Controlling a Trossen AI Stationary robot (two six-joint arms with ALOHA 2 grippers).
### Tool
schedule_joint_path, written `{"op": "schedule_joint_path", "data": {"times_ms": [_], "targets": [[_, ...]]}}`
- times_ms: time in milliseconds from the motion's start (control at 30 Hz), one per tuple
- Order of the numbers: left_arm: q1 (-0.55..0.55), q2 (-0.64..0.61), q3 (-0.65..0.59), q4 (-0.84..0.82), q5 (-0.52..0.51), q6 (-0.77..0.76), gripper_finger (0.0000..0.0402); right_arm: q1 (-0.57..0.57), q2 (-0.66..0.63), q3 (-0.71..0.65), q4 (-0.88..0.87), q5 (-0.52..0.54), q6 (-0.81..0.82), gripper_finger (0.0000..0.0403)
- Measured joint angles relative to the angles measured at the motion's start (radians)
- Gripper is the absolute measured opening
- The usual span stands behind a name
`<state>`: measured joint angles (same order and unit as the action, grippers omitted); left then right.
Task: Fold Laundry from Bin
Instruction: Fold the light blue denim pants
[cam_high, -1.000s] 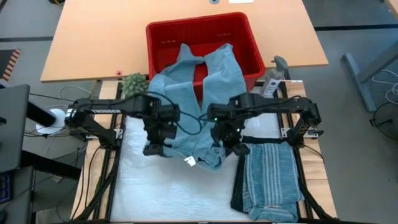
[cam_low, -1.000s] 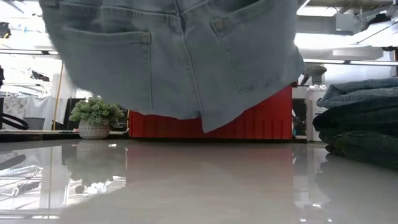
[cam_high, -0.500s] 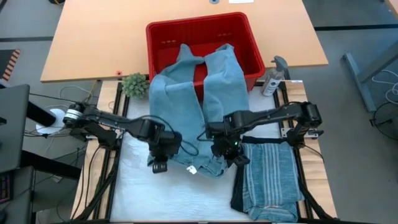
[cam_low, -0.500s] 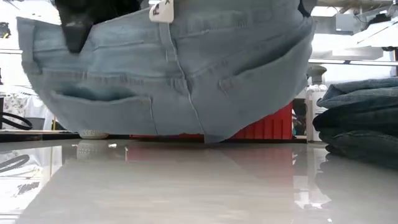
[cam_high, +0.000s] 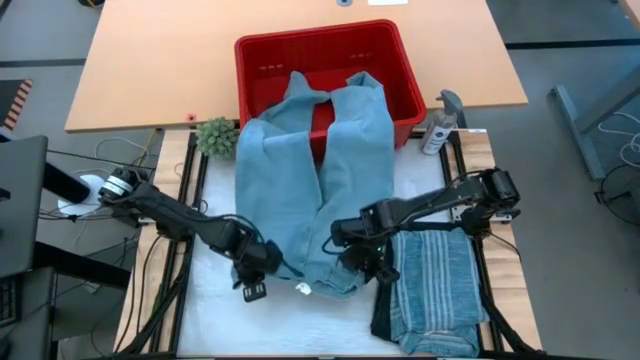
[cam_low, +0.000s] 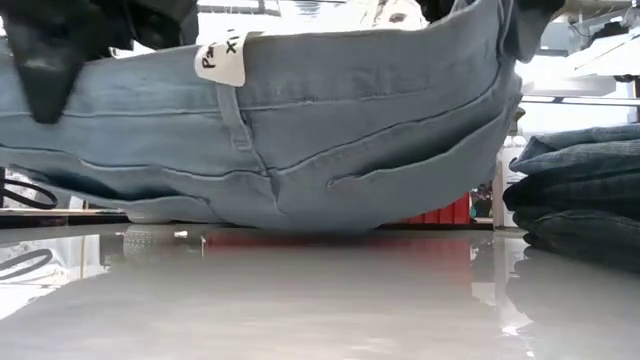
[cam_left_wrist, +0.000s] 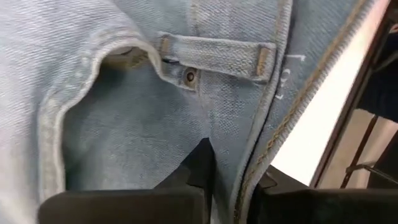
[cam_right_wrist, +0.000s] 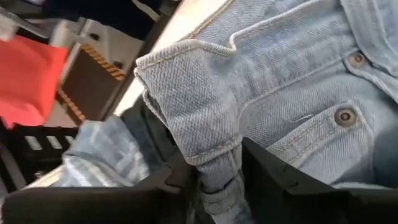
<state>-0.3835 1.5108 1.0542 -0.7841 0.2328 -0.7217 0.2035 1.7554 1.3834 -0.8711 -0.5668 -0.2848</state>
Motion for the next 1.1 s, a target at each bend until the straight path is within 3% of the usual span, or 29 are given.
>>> {"op": "schedule_joint_path", "data": {"times_ms": [100,367,600,767,900,1033,1100], "targets": [[-0.043,0.000,0.000,0.003,-0.011,-0.031,0.0059,0.021,0.000,0.000,0.011,0.045,0.006,0.0162],[-0.182,0.000,0.000,0.121,-0.055,-0.209,0.0172,0.079,0.000,0.000,0.053,0.041,0.018,0.0223],[-0.275,-0.003,0.012,0.133,-0.301,-0.478,0.0214,0.073,-0.052,0.015,0.008,0.094,0.017,0.0214],[-0.240,-0.056,0.069,0.109,-0.521,-0.464,0.0211,-0.011,-0.124,0.107,-0.058,0.240,-0.036,0.0201],[-0.193,-0.123,0.101,0.072,-0.578,-0.424,0.0208,-0.107,-0.184,0.178,-0.071,0.398,-0.045,0.0198],[-0.185,-0.179,0.104,0.030,-0.778,-0.427,0.0208,-0.210,-0.209,0.193,0.102,0.679,-0.087,0.0198],[-0.183,-0.178,0.104,-0.014,-0.895,-0.441,0.0208,-0.265,-0.199,0.193,0.212,0.737,-0.107,0.0195]]}}
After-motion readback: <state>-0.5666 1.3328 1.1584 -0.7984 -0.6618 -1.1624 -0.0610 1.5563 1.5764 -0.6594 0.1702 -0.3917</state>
